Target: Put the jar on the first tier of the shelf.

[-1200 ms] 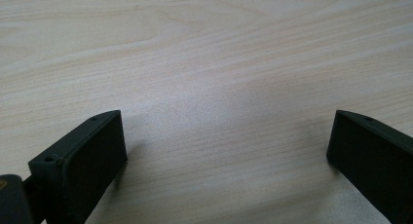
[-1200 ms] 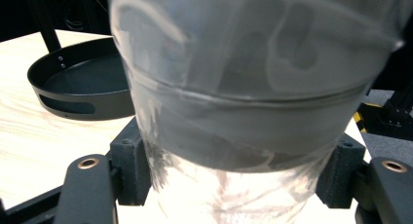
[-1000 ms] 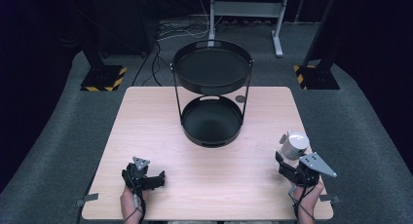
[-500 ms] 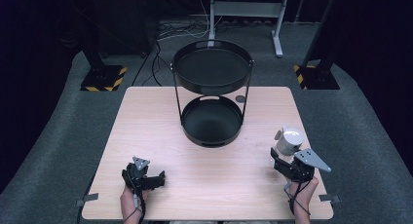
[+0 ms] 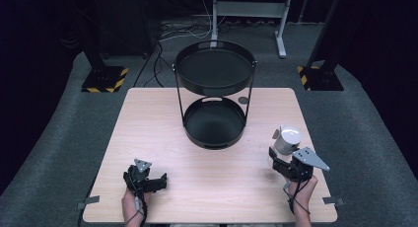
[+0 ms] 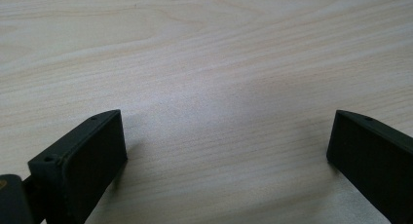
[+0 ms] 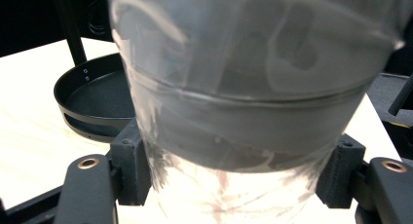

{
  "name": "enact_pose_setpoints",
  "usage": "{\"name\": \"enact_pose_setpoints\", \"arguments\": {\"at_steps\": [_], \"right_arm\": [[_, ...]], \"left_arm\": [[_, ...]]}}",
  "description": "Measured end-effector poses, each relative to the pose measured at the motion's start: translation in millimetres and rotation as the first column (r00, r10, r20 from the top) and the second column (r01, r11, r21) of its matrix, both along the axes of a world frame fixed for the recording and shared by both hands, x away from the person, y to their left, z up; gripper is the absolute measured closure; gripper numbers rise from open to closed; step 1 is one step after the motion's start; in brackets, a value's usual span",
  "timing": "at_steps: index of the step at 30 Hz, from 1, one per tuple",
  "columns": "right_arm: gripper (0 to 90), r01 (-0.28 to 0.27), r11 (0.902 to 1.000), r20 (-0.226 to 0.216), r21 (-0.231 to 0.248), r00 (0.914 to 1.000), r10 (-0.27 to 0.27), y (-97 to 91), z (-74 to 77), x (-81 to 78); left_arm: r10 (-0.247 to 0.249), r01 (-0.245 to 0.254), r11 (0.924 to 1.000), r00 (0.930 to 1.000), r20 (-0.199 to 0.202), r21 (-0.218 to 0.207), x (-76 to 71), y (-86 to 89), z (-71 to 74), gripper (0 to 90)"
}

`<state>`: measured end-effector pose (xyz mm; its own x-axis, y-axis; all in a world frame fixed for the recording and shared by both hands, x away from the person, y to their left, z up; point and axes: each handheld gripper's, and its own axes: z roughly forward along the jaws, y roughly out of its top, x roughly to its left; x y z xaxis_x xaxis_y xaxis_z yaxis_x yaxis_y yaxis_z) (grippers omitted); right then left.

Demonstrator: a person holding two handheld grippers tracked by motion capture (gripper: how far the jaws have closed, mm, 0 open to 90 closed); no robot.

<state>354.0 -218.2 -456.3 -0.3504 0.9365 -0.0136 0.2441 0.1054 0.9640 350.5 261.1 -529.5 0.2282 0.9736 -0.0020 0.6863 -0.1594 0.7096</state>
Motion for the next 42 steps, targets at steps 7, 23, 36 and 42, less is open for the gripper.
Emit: {"name": "enact_pose_setpoints", "arguments": {"at_steps": [7, 23, 36, 42], "right_arm": [[29.7, -0.016, 0.9999, 0.005, -0.006, 0.9999, 0.016, 5.9, 3.1, 3.1], [29.7, -0.040, 0.9992, 0.009, -0.001, 0.9992, 0.040, 15.8, 7.4, 9.3], [29.7, -0.059, 0.9983, 0.011, -0.001, 0.9982, 0.059, 23.0, 7.5, 15.8], [29.7, -0.067, 0.9978, 0.015, 0.000, 0.9976, 0.067, 27.4, 9.1, 19.0]], "left_arm": [[0.000, 0.000, 1.0000, 1.0000, 0.000, 0.000, 0.0, 0.0, 0.0, 0.3], [-0.001, 0.001, 1.0000, 1.0000, 0.000, 0.000, 0.0, 0.0, 0.0, 0.3], [-0.001, 0.001, 1.0000, 1.0000, 0.000, 0.000, 0.0, -0.1, 0.0, 0.3], [-0.001, 0.001, 1.0000, 1.0000, 0.000, 0.000, -0.1, -0.1, 0.0, 0.3]]}}
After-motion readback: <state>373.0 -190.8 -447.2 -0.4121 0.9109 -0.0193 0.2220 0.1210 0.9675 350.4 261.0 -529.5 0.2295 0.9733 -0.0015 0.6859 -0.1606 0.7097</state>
